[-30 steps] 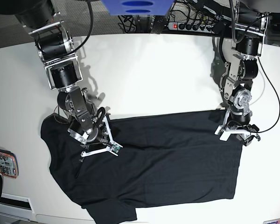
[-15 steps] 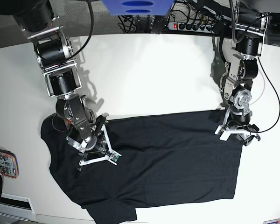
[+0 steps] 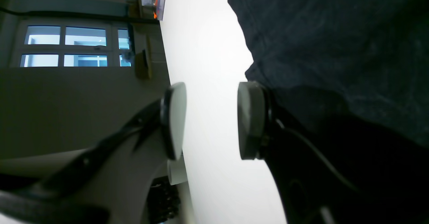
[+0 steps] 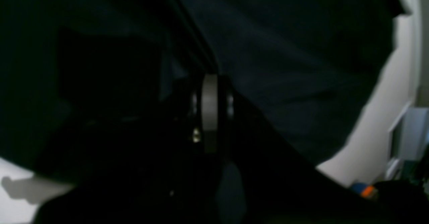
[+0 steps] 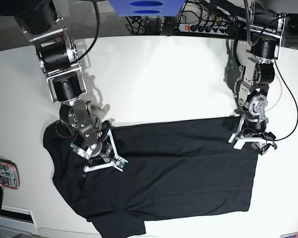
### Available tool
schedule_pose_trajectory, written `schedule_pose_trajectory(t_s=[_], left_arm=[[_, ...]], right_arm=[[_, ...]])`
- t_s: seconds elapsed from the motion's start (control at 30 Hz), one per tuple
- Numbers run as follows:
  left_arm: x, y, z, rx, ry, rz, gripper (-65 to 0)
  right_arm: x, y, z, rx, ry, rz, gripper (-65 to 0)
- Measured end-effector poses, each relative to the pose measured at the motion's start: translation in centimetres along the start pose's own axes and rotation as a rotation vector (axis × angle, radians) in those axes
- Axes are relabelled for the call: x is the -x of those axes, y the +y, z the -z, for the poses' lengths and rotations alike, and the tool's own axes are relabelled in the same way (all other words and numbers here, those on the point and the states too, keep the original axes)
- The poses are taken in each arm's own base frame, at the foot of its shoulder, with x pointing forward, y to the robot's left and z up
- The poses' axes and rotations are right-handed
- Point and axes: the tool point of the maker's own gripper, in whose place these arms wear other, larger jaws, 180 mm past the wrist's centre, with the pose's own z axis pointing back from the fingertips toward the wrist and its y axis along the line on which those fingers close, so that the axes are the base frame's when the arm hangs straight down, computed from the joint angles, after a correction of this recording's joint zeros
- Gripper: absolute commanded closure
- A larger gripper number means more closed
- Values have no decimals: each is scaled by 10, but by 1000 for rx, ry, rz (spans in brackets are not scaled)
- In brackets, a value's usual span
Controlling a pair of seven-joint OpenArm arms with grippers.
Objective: Fold the T-shirt properly
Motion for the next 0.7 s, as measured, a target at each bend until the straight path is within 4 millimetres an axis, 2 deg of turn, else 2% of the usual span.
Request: schedule_pose_trajectory(t_s=[0.07,0.13,0.27,0.33,0.5,0.6,0.63,0.7], left_arm=[[2,-3,-2,5,2,1,-238],[4,-8,-3,17,5,6,-238],[3,-5,-2,8,5,2,-238],[3,-4,-2,7,4,3,-238],[3,-5,-3,8,5,2,-238],[4,-5,-3,8,6,4,-238],[4,-5,-3,8,6,3,-238],[4,-6,-3,10,7,0,-238]], right_arm=[[-4,5,1,-5,3,0,0],[-18,5,0,-9,-19,-4,0],[-60,-16,-7,28,-101,-6,0],[-72,-24,-11,46,-117,-20,0],[-92,-9,-10,28,-108,-177,0],[-111,-23,-9,56,-129,-204,0],[-112,-27,-6,79,-143,-190,0],[-99,-27,4,90,-120,-155,0]])
